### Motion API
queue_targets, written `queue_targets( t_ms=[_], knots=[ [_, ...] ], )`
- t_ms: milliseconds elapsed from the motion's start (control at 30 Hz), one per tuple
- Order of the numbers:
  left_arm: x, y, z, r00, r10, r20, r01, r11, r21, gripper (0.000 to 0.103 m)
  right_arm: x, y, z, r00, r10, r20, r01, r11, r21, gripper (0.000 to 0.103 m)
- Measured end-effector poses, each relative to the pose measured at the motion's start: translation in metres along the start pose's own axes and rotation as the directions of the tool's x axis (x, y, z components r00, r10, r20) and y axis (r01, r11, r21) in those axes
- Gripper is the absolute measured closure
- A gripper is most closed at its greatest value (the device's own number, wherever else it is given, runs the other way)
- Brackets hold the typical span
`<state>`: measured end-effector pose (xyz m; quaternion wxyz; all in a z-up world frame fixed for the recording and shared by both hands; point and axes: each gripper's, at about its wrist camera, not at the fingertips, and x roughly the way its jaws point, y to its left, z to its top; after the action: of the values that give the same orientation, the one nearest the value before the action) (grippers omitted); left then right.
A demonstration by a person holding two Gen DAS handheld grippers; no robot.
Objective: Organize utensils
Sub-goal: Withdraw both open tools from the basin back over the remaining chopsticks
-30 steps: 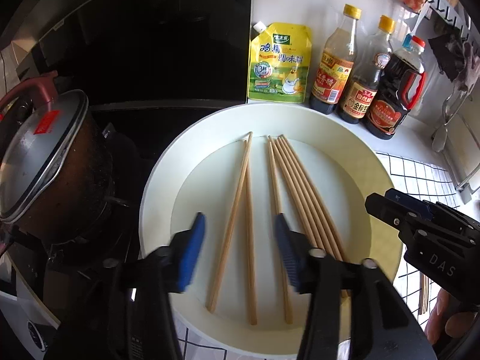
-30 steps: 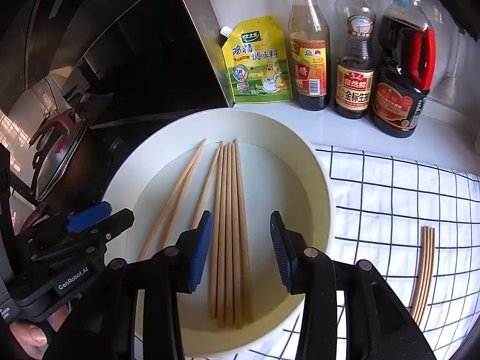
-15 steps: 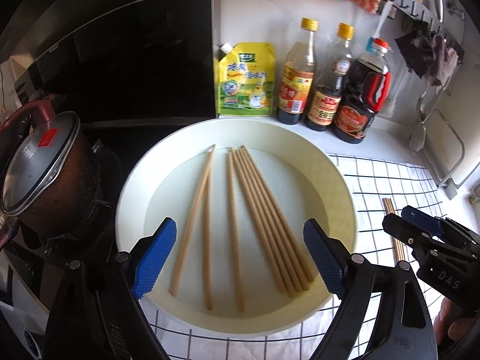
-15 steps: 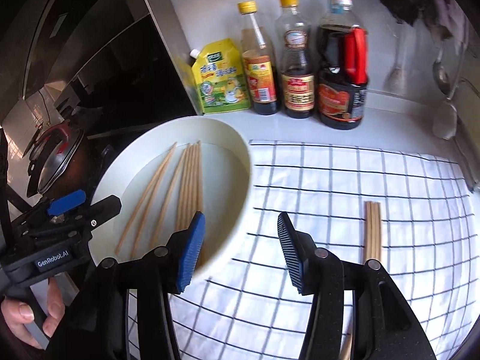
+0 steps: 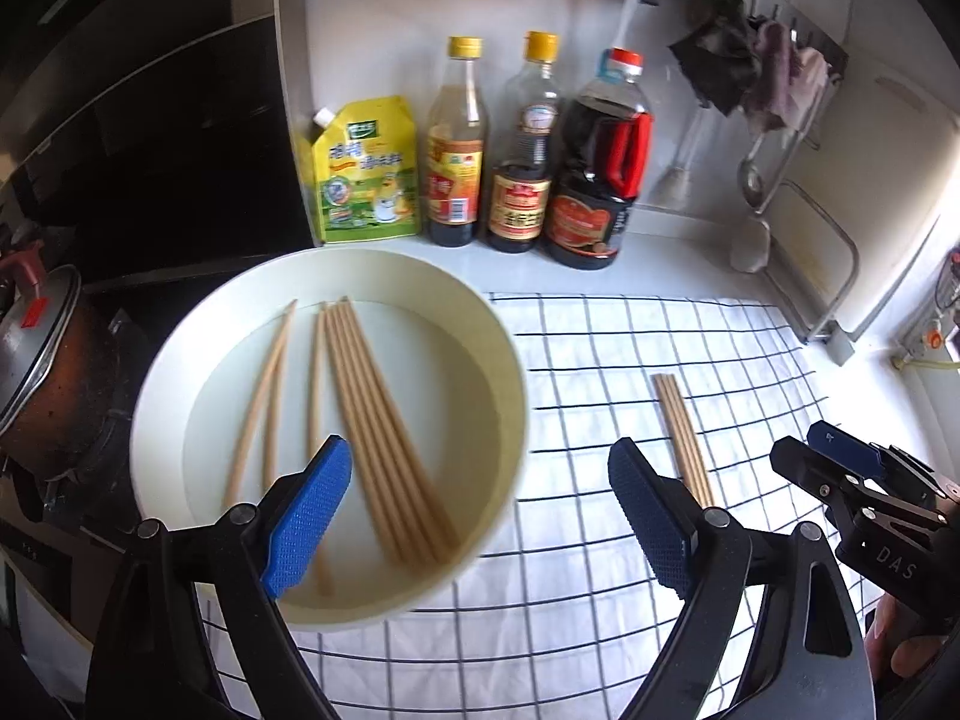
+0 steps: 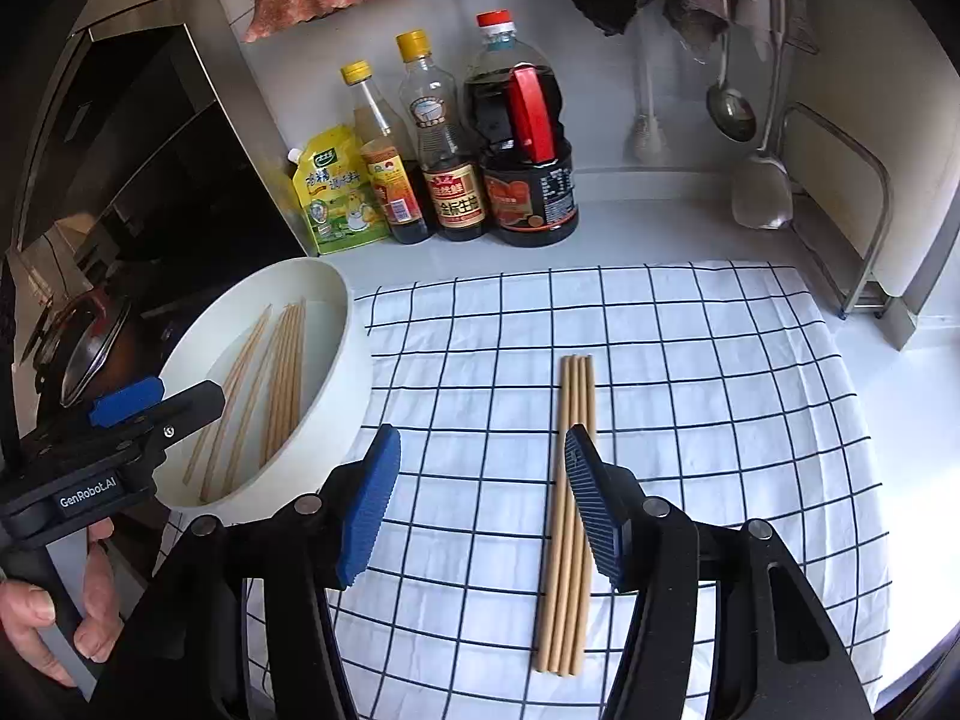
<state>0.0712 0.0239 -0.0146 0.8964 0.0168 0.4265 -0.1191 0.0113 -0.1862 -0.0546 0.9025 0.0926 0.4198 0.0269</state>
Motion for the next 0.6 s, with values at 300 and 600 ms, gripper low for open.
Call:
queue_targets(
  t_ms=[300, 600],
  knots=[
    [0.003, -0.047, -0.017, 0.999, -0.032, -0.026, 0.033, 0.999, 0.039, 0.016, -0.011, -0.045, -0.016, 0.999, -0.041, -0.016, 0.042, 0.998, 0.048, 0.048],
    [0.019, -0.075, -0.036, 0.997, -0.027, -0.067, 0.030, 0.998, 0.053, 0.016, -0.003, -0.077, -0.040, 0.997, -0.047, -0.065, 0.051, 0.996, 0.074, 0.047]
  ],
)
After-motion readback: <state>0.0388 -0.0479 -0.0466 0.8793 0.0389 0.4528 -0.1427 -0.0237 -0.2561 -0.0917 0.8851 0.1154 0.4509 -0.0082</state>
